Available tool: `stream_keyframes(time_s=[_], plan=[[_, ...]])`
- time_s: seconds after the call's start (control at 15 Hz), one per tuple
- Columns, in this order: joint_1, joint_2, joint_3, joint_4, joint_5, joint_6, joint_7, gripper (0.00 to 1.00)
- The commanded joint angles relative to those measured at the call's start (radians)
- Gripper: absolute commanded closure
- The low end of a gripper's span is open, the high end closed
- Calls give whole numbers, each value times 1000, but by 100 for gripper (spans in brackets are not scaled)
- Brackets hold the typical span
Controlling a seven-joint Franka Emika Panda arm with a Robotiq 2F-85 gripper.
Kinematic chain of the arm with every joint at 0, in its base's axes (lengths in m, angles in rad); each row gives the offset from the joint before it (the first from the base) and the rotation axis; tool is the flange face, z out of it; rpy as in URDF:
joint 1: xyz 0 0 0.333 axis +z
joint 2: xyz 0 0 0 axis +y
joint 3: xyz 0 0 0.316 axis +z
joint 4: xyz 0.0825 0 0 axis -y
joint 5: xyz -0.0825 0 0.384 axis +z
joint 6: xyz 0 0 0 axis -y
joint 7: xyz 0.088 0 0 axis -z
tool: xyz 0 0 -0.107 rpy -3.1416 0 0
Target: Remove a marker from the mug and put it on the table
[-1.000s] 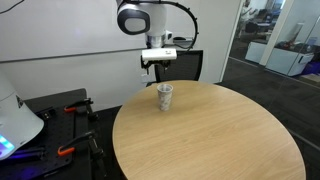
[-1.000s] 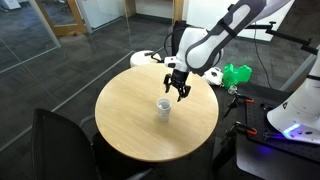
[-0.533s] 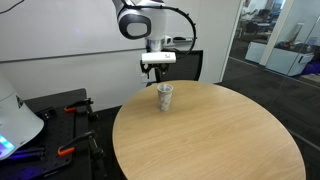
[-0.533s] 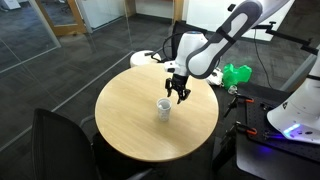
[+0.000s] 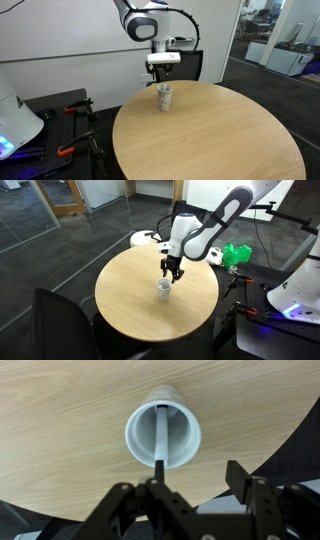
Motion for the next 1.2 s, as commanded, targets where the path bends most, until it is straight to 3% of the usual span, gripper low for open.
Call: stream_keyframes(time_s=[0.0, 0.53, 1.0, 1.13], plan=[[-15, 68, 12, 86, -68, -16, 69, 35], [-31, 181, 31, 178, -129, -24, 105, 41], [-42, 241, 38, 237, -154, -32, 117, 53], [-45, 248, 41, 246, -157, -32, 127, 60]])
